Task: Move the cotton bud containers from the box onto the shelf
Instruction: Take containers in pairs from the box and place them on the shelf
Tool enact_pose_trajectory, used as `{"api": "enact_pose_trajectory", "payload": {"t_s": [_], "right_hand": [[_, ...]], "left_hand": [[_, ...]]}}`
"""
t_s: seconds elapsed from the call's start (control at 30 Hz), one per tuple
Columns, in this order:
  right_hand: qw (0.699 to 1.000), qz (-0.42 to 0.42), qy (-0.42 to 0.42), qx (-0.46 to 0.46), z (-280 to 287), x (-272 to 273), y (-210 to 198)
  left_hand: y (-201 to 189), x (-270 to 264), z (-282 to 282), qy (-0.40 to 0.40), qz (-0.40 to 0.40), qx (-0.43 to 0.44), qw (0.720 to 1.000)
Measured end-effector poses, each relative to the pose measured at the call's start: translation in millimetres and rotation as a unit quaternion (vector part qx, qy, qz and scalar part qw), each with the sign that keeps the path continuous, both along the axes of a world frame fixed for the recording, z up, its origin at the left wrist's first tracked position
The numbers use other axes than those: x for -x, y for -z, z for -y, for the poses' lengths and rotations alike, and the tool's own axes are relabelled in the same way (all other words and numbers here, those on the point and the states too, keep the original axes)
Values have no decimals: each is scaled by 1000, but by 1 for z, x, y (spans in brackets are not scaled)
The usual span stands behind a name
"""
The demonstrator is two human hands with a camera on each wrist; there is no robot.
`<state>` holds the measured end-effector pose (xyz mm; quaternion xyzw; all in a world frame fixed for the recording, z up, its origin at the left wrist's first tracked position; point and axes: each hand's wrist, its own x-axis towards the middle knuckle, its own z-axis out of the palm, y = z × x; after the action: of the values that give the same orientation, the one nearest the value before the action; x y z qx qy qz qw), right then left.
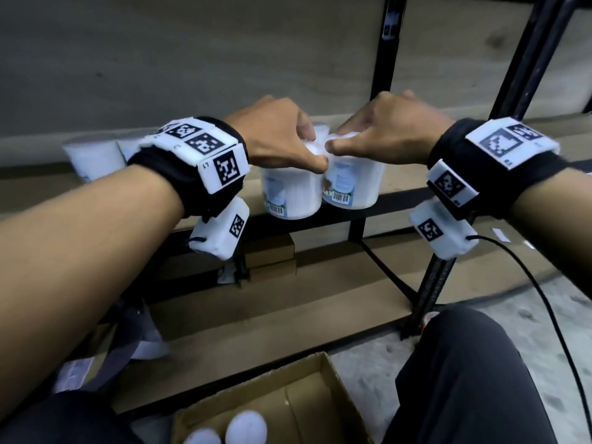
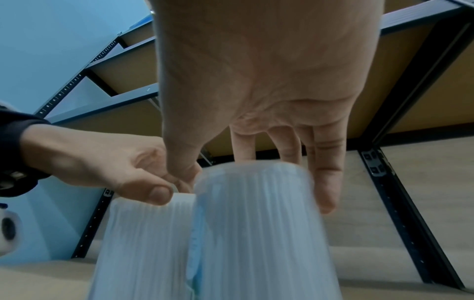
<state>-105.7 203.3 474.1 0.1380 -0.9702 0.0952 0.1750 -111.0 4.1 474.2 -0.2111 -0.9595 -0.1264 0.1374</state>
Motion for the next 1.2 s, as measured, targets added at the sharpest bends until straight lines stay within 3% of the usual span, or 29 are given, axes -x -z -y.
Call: {"api": "enact_pose_trajectory", "payload": {"t_s": [0.37,0.9,1.2], "right_hand": [[999,14,26,20,9,41,-3],[995,59,53,-67,12,69,14],[993,82,45,-69,11,71,16]], "left_hand": [[-5,43,-1,1,25,7,1000],[16,83,1,3,61,-8,998],[22,85,7,6,76,-29,997]]}}
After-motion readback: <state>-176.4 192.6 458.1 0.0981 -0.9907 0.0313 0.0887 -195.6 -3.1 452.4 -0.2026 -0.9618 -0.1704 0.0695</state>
